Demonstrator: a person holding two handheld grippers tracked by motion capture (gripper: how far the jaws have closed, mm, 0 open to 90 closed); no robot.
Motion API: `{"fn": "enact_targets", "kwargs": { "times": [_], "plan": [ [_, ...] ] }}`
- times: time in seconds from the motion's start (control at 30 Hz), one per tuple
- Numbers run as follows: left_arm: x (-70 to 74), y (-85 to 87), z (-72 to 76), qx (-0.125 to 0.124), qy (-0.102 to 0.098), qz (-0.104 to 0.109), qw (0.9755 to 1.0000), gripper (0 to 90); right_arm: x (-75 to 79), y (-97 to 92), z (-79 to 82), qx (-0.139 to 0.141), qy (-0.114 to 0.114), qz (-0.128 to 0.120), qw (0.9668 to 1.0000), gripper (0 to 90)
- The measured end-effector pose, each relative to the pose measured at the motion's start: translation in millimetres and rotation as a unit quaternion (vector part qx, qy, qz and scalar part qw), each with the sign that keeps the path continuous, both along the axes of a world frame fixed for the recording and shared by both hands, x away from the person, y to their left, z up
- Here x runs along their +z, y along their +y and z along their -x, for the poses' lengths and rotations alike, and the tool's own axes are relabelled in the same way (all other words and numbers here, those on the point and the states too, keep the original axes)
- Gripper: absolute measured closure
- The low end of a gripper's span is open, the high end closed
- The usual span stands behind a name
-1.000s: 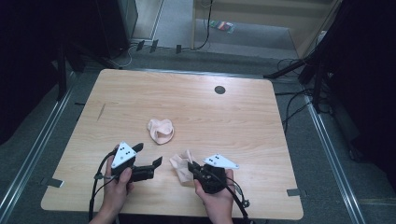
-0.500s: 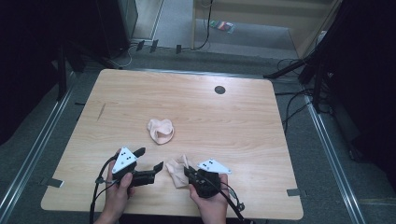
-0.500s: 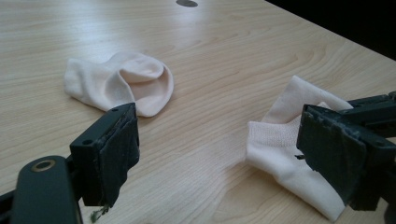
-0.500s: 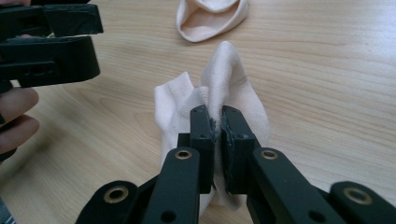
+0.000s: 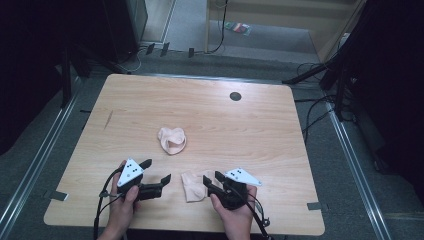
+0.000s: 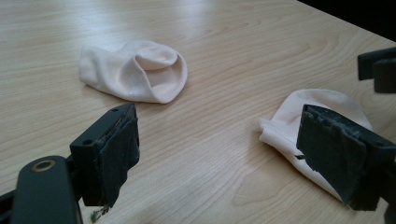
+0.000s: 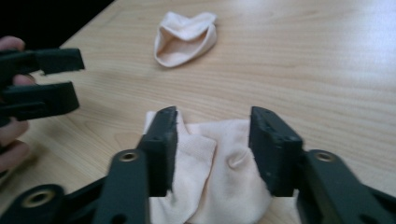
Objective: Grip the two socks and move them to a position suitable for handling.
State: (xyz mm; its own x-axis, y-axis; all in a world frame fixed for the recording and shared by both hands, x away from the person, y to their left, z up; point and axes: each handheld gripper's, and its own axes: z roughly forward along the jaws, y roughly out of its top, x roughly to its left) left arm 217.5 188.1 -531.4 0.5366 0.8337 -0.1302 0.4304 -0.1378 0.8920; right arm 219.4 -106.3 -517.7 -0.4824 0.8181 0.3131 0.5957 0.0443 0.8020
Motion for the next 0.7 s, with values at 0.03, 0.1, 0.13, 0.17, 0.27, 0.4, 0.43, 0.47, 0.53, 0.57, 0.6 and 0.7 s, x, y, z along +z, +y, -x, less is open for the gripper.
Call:
{"fn": "enact_targets", "kwargs": {
  "times": [0.03,0.1,0.13,0.17,0.27,0.4,0.43,0.47,0.53,0.57,0.6,0.7],
  "plan": [
    [-0.1,0.3,-0.1,0.001,0.0,0.0,1.0,13.3,2.1,-2.2,-0.2,0.006,-0.003,-0.005,1.0,58.4],
    [-0.2,0.4,-0.1,0.001,0.001,-0.001,1.0,13.3,4.2,-3.0,-0.3,0.017,-0.002,-0.008,0.9998,63.5],
    [-0.5,0.2,-0.1,0.001,0.001,-0.002,1.0,13.3,4.0,-1.8,-0.4,0.022,0.001,-0.006,0.9997,67.0],
    [-0.8,-0.3,-0.1,0.0,0.002,-0.001,1.0,13.3,2.8,0.0,-0.6,0.028,0.003,-0.003,0.9996,69.8],
    [-2.1,-1.6,-0.2,-0.004,0.004,-0.004,1.0,13.3,-3.3,8.7,-2.8,0.052,0.016,0.009,0.9985,76.0],
    [-2.9,-2.8,-0.2,-0.005,0.005,-0.007,1.0,13.3,-12.2,19.6,-10.5,0.069,0.029,0.021,0.997,76.1],
    [-3.0,-3.1,-0.1,-0.005,0.006,-0.007,0.9999,13.3,-15.3,22.2,-12.9,0.069,0.032,0.03,0.9967,74.0],
    [-3.5,-3.5,0.0,-0.004,0.006,-0.007,0.9999,13.3,-17.1,23.4,-14.2,0.068,0.035,0.036,0.9964,71.6],
    [-3.8,-3.3,-0.1,-0.005,0.007,-0.008,0.9999,13.3,-20.7,25.3,-15.8,0.05,0.033,0.054,0.9968,64.6],
    [-3.9,-3.2,-0.3,-0.004,0.007,-0.008,0.9999,13.3,-22.1,25.8,-16.5,0.046,0.033,0.059,0.9966,62.7],
    [-4.0,-3.2,-0.4,-0.004,0.007,-0.008,0.9999,13.3,-22.9,26.3,-17.0,0.049,0.035,0.06,0.9964,61.6],
    [-4.5,-3.5,-0.8,-0.005,0.007,-0.008,0.9999,13.3,-25.4,29.8,-16.0,0.05,0.036,0.079,0.995,58.2]
  ]
}}
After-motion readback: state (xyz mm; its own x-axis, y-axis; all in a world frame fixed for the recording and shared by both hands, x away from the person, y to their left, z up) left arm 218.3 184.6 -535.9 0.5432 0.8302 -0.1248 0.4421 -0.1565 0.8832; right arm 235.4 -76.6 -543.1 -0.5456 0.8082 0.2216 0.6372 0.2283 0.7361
